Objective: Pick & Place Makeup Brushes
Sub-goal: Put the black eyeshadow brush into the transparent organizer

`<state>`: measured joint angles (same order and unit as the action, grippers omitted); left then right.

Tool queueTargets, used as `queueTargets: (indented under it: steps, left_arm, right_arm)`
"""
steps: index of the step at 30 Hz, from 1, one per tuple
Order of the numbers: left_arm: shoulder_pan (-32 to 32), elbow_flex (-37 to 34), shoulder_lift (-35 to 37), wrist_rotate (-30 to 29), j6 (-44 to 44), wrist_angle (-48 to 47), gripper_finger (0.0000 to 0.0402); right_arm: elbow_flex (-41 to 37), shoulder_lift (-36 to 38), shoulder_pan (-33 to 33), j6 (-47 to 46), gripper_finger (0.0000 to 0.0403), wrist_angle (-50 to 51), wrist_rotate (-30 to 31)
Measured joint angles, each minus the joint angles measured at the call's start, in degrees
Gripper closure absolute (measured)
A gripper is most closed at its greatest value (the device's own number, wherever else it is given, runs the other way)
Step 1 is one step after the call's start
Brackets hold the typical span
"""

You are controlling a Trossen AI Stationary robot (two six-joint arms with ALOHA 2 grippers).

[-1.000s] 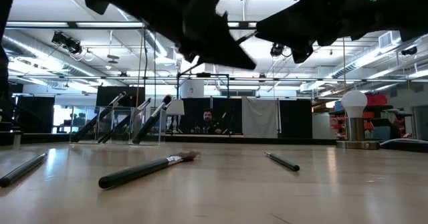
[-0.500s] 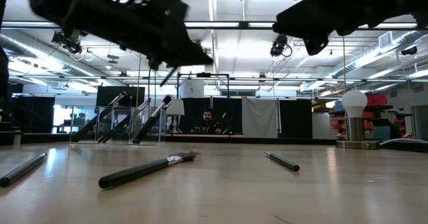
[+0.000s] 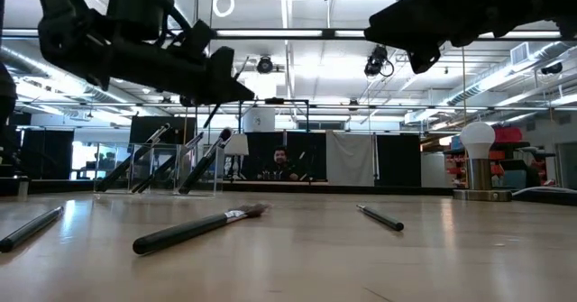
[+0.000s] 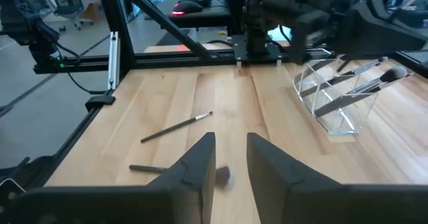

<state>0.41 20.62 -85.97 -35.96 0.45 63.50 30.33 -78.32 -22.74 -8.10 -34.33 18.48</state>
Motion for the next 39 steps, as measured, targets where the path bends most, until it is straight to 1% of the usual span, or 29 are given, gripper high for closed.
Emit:
queueTargets:
  steps: [5,9,11,14,21,28,39]
  left_arm:
    - [0.9,-1.2,-1.2,-0.6,0.1,-0.6,0.0400]
    - [0.1,-3.6,-1.2,-4.7,-0.2,-0.4,0.0399]
    - [0.0,-4.6,-1.2,-5.7,-1.5,-0.4,0.0398]
    - [0.0,-5.3,-1.2,-5.7,-2.8,-0.4,0.0398]
    - [0.4,-5.4,-1.4,-5.7,-2.8,0.0,0.0396]
    - [1.1,-5.0,-2.1,-0.9,-4.0,0.3,0.0398]
    - [1.1,-5.0,-4.8,-2.8,-5.4,0.1,0.0393]
  right_arm:
    - [0.0,0.0,0.0,0.0,0.0316,0.0,0.0]
    - [0.0,0.0,0.0,0.0,0.0317,0.1,0.1]
    - [0.0,0.0,0.0,0.0,0.0316,0.1,0.1]
    - [0.0,0.0,0.0,0.0,0.0316,0.0,0.1]
    - [0.0,0.0,0.0,0.0,0.0317,0.0,0.1]
    - [0.0,0.0,0.0,0.1,0.0317,0.0,0.1]
    - [0.0,0.0,0.0,0.1,0.0316,0.1,0.1]
